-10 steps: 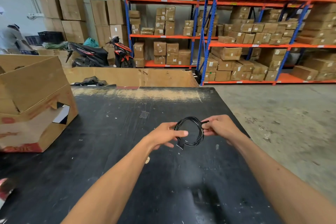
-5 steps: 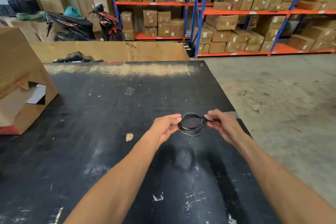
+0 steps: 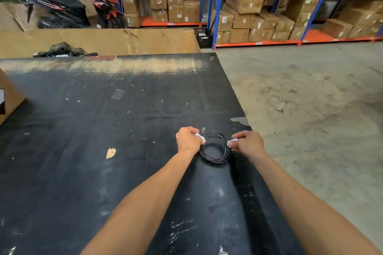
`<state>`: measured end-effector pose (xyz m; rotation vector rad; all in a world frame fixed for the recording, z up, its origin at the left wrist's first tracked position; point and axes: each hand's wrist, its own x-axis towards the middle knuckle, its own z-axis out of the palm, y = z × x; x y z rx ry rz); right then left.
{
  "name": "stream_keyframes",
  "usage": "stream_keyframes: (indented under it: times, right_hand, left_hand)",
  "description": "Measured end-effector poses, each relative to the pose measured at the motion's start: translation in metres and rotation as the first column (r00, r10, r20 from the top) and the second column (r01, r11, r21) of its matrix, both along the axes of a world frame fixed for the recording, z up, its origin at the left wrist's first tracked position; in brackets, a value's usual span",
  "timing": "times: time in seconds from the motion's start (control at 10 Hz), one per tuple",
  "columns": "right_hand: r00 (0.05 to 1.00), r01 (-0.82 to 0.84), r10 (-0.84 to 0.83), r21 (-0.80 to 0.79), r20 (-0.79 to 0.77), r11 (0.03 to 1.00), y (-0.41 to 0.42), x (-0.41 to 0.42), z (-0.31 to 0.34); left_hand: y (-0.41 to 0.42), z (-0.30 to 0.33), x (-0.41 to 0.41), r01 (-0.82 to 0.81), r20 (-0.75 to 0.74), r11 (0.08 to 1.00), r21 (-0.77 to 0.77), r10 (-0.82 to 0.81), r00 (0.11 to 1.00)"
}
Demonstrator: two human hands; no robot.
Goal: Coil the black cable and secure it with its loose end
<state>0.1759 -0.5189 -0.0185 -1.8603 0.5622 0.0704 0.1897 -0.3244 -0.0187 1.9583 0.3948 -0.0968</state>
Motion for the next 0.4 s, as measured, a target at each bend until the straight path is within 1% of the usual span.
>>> stream_keyframes:
  times: [0.1, 0.2, 0.3, 0.4]
  right_hand:
    - [0.999, -0.038, 0.041, -0.205, 0.011, 0.978, -0.002, 0.012, -0.010]
    - [0.996, -0.077, 0.086, -0.308, 0.016, 0.948, -0.005, 0.012, -0.022]
    - [0.996, -0.088, 0.089, -0.282, -0.008, 0.956, -0.014, 0.012, -0.029]
    - [0.995, -0.069, 0.084, -0.239, 0.053, 0.968, -0.016, 0.006, -0.033]
  left_hand:
    - [-0.008, -0.008, 0.008, 0.001, -0.028, 0.999, 0.035, 0.000, 1.000]
    - [-0.009, -0.020, 0.012, -0.011, -0.054, 1.000, 0.013, 0.012, 0.998]
    - [-0.003, -0.024, 0.013, -0.003, -0.041, 0.999, -0.033, 0.002, 0.999]
    - [0.001, -0.027, 0.006, 0.005, -0.021, 0.988, -0.156, -0.009, 1.000]
